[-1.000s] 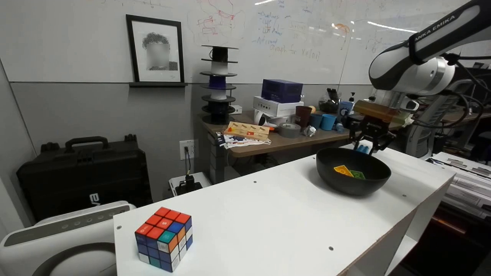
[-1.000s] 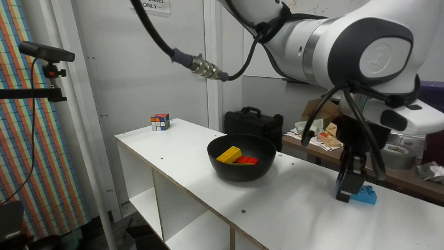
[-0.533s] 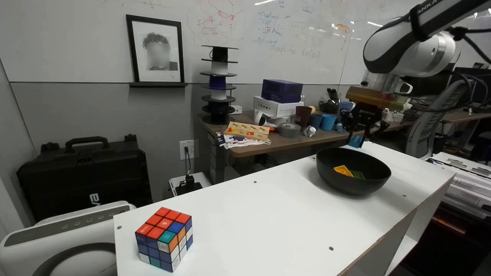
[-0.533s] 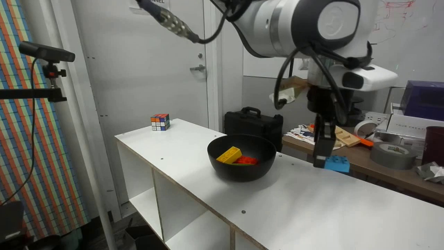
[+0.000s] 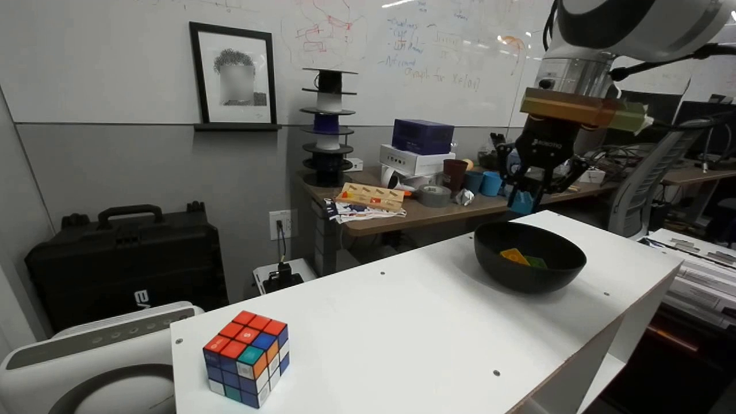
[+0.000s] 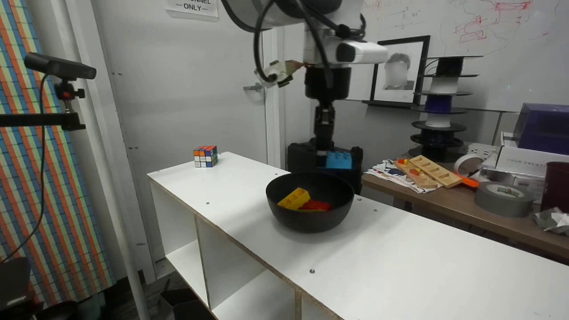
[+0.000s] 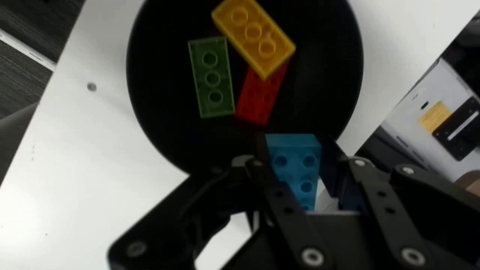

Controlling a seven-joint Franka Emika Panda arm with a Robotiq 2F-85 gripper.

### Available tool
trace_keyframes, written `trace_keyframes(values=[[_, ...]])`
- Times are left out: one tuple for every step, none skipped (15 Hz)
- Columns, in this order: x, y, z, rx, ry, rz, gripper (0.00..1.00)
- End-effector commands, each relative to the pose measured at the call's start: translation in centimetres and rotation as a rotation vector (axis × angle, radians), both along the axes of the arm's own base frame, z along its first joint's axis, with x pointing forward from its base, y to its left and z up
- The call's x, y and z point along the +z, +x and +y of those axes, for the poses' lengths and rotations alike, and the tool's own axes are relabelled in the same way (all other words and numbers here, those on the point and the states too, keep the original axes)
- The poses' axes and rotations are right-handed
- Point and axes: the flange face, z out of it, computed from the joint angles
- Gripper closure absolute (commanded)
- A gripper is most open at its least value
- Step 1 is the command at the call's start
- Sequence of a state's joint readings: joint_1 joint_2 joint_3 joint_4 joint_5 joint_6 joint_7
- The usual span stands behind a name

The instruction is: Pick up the orange, blue, green and yellow objects from the table and put them in the bowl

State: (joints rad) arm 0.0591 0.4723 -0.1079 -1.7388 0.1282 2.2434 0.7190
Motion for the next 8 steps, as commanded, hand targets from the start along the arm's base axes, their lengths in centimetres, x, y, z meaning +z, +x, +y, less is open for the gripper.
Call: trace_keyframes(values=[[1.2, -6.5, 5.2, 0.108, 0.006, 0.046, 0.89], [1.0, -8.1, 6.6, 0.121, -0.004, 0.059, 0.89], [0.7, -9.7, 7.4, 0.125, -0.012, 0.069, 0.89], [0.5, -10.7, 7.9, 0.136, -0.023, 0.073, 0.89], [0.2, -12.6, 7.7, 0.15, -0.037, 0.067, 0.89], [0.0, -13.9, 7.5, 0.156, -0.053, 0.056, 0.89], [0.0, -14.9, 7.1, 0.159, -0.08, 0.025, 0.89], [-0.1, -15.8, 6.5, 0.158, -0.102, -0.002, 0.89]])
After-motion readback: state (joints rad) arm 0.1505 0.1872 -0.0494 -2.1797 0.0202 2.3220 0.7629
